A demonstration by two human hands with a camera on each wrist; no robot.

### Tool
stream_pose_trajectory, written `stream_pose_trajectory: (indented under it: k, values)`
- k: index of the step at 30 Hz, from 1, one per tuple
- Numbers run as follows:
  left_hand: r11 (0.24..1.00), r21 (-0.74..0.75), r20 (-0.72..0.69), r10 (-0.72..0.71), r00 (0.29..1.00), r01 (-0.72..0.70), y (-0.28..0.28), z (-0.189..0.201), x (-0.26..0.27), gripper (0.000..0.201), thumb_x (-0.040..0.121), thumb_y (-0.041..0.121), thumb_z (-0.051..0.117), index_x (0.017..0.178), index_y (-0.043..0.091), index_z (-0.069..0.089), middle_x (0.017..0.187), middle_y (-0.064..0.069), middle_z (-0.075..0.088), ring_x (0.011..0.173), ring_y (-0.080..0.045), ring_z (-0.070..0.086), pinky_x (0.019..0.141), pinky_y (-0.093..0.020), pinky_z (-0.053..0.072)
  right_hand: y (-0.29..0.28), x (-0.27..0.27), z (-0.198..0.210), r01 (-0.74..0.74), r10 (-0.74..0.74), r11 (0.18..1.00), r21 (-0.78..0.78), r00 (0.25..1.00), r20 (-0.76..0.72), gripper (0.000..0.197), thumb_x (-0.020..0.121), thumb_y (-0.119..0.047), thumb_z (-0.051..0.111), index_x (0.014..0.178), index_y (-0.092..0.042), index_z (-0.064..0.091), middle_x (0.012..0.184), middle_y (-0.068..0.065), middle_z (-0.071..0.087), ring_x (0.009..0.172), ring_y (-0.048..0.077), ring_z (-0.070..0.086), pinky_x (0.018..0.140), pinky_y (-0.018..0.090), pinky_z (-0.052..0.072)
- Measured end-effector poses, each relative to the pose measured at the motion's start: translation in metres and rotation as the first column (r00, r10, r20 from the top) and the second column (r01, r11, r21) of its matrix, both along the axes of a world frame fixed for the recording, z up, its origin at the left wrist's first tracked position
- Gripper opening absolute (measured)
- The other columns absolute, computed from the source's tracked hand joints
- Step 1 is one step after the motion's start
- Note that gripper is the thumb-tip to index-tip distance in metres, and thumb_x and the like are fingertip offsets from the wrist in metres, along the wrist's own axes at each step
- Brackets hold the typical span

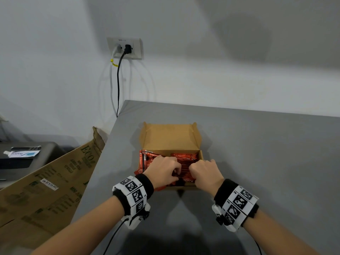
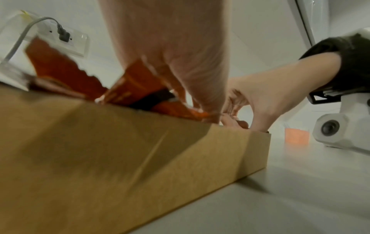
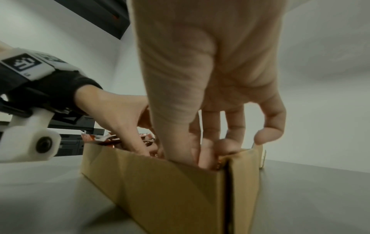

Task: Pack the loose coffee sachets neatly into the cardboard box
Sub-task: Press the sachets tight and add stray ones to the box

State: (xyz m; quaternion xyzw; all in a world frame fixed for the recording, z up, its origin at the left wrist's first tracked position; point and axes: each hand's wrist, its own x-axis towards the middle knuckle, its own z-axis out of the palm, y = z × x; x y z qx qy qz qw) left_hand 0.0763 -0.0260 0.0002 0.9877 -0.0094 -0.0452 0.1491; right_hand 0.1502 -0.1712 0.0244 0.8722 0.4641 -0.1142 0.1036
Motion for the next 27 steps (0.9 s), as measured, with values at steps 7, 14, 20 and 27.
stream_pose_trajectory:
  k: [7, 14, 20, 27]
  values:
    - [1.0, -0.02, -0.006, 0.017, 1.0, -0.018, -0.005, -0.003, -0.001, 0.008, 0.082, 0.016, 0.057, 0.082, 0.018, 0.064, 0.097, 0.005, 0.061, 0.094, -0.015, 0.056, 0.083, -0.03, 0.034, -0.006, 0.01, -0.004, 0.042, -0.035, 0.996, 0.084, 0.996, -0.087, 0.009, 0.081, -0.028, 0.064, 0.088, -0.022, 0.062, 0.094, -0.004, 0.065, 0.093, 0.021, 0.059, 0.088, 0.037, 0.033]
    - [0.987, -0.158, 0.001, 0.028, 1.0, -0.028, 0.008, 0.011, -0.002, 0.011, 0.088, 0.017, 0.057, 0.096, 0.017, 0.065, 0.102, 0.005, 0.061, 0.089, -0.007, 0.056, 0.088, -0.027, 0.046, -0.007, 0.009, -0.011, 0.024, -0.019, 0.993, 0.119, 0.999, -0.049, 0.011, 0.082, -0.016, 0.055, 0.08, -0.025, 0.059, 0.09, -0.006, 0.066, 0.088, 0.02, 0.059, 0.078, 0.034, 0.027]
    - [0.989, -0.035, -0.022, 0.144, 0.989, -0.145, 0.031, 0.018, -0.001, 0.022, 0.094, 0.024, 0.051, 0.111, 0.017, 0.063, 0.11, 0.002, 0.063, 0.097, -0.011, 0.059, 0.092, -0.029, 0.048, -0.006, 0.009, -0.013, 0.031, -0.024, 0.99, 0.136, 0.998, -0.053, 0.016, 0.08, -0.011, 0.054, 0.073, -0.025, 0.051, 0.081, -0.007, 0.059, 0.084, 0.021, 0.058, 0.075, 0.032, 0.022]
    - [0.979, 0.131, -0.053, 0.162, 0.985, -0.154, 0.024, 0.007, 0.001, 0.026, 0.093, 0.036, 0.051, 0.11, 0.02, 0.062, 0.116, 0.0, 0.048, 0.111, -0.019, 0.045, 0.096, -0.035, 0.037, -0.007, 0.008, -0.015, 0.045, -0.038, 0.988, 0.15, 0.998, -0.048, 0.014, 0.08, -0.011, 0.053, 0.074, -0.023, 0.051, 0.082, -0.006, 0.058, 0.086, 0.022, 0.058, 0.075, 0.032, 0.022]
